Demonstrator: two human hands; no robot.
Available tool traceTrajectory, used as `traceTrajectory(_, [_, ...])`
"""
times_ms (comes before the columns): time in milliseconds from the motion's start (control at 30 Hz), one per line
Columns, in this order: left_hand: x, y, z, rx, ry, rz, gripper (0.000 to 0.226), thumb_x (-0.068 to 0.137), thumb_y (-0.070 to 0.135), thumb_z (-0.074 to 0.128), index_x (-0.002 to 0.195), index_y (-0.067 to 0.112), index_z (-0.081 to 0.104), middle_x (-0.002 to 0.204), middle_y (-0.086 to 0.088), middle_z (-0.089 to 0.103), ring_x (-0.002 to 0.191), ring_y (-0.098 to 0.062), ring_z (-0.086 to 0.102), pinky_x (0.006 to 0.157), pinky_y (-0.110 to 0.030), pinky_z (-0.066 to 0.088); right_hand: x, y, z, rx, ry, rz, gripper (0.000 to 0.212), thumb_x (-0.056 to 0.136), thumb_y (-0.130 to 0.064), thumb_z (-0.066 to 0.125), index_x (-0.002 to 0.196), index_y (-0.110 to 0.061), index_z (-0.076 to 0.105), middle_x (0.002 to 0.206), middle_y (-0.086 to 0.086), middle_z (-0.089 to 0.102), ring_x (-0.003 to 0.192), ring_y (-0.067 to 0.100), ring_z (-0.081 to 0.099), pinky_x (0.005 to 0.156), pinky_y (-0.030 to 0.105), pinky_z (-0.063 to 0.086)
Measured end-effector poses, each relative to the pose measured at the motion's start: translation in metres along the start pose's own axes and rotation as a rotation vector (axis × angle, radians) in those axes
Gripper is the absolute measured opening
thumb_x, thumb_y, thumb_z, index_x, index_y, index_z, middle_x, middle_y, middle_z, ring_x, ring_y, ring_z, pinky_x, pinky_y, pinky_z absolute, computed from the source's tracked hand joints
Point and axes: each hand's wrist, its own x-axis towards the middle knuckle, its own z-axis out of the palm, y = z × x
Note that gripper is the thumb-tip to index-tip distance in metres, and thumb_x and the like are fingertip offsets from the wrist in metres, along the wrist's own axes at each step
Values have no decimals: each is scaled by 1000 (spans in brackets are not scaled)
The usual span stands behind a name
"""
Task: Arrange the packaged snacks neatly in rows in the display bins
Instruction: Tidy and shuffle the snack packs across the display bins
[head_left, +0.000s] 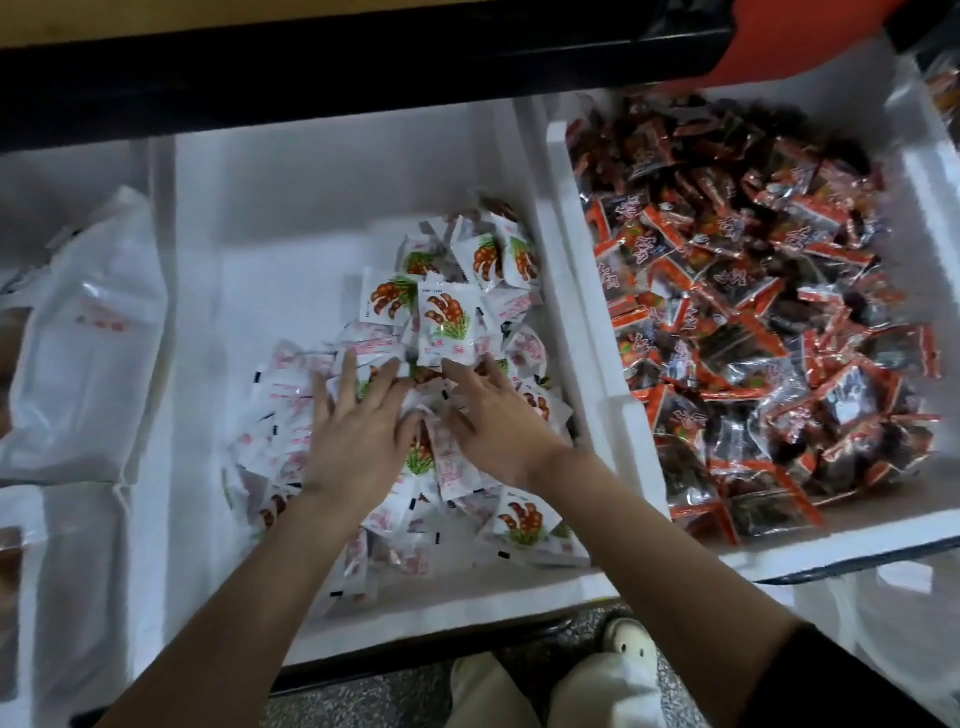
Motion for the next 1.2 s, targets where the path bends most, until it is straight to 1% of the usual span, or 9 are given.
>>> traceTrajectory(100, [-5, 7, 3, -54, 136, -44, 34, 99, 27, 40, 124, 12, 58, 139, -10, 49, 140, -39, 21, 110, -64, 5, -41, 8, -21, 118, 113, -64, 46, 100, -22, 40, 143, -18, 28, 142, 5, 44, 122, 22, 48, 96, 29, 39])
traceTrajectory(233, [-9, 52, -12, -212, 356, 24, 32, 91, 21, 37, 113, 6, 56, 118, -17, 54, 118, -37, 43, 101, -60, 35, -104, 50, -51, 166, 391, -54, 37, 97, -15, 46, 133, -21, 41, 128, 0, 52, 113, 6, 47, 89, 15, 37])
traceTrajectory(367, [-12, 145, -38, -363, 360, 272, 30, 86, 17, 53, 115, 11, 55, 111, -9, 52, 104, -23, 47, 85, -41, 51, -151, 133, -81, -171, 395, -14, 58, 91, -26, 57, 142, -24, 30, 142, 1, 40, 135, 21, 30, 109, 40, 29])
traceTrajectory(433, [-8, 194, -43, -336, 187, 394, 44, 90, 27, 52, 132, 16, 46, 131, -8, 44, 121, -24, 41, 100, -43, 43, -163, 170, -91, -425, 104, 124, 87, 82, -60, 49, 147, -36, -3, 157, -4, 3, 145, 29, -6, 117, 53, 6])
traceTrajectory(500, [1, 231, -39, -202, -130, 439, 69, 94, 45, 48, 150, 26, 13, 157, -4, 8, 143, -29, 9, 116, -45, 11, -164, 200, -96, -632, -23, 112, 100, 69, -75, 37, 142, -39, -22, 155, 1, -13, 141, 36, -17, 113, 60, -1])
traceTrajectory(567, [13, 255, -28, 1, -283, 462, 92, 89, 55, 50, 149, 30, -14, 157, -6, -19, 143, -37, -15, 115, -52, -6, -151, 215, -108, -780, -37, 41, 107, 65, -75, 40, 145, -34, -19, 153, 7, -11, 140, 43, -11, 109, 63, -2])
traceTrajectory(667, [33, 271, -10, 109, -301, 377, 107, 83, 59, 57, 141, 35, -30, 153, -13, -28, 138, -46, -21, 110, -65, -6, -132, 237, -146, -947, -36, 56, 106, 78, -65, 52, 139, -33, -29, 144, 6, -35, 138, 46, -20, 109, 66, -7])
traceTrajectory(1000, [100, 282, -10, 259, -184, 138, 108, 76, 72, 53, 138, 43, -32, 150, -16, -34, 139, -50, -11, 109, -68, 9, -103, 280, -215, -892, -51, 58, 102, 78, -64, 53, 132, -45, -33, 149, 2, -32, 139, 39, -23, 113, 62, 4])
traceTrajectory(1200, [94, 288, -16, 186, -153, 105, 78, 90, 65, 32, 145, 43, -19, 155, -14, -23, 142, -45, -10, 111, -67, 5, -108, 273, -220, -825, -40, 91, 98, 85, -51, 56, 143, -40, -22, 157, 5, -18, 141, 38, -18, 112, 63, 5])
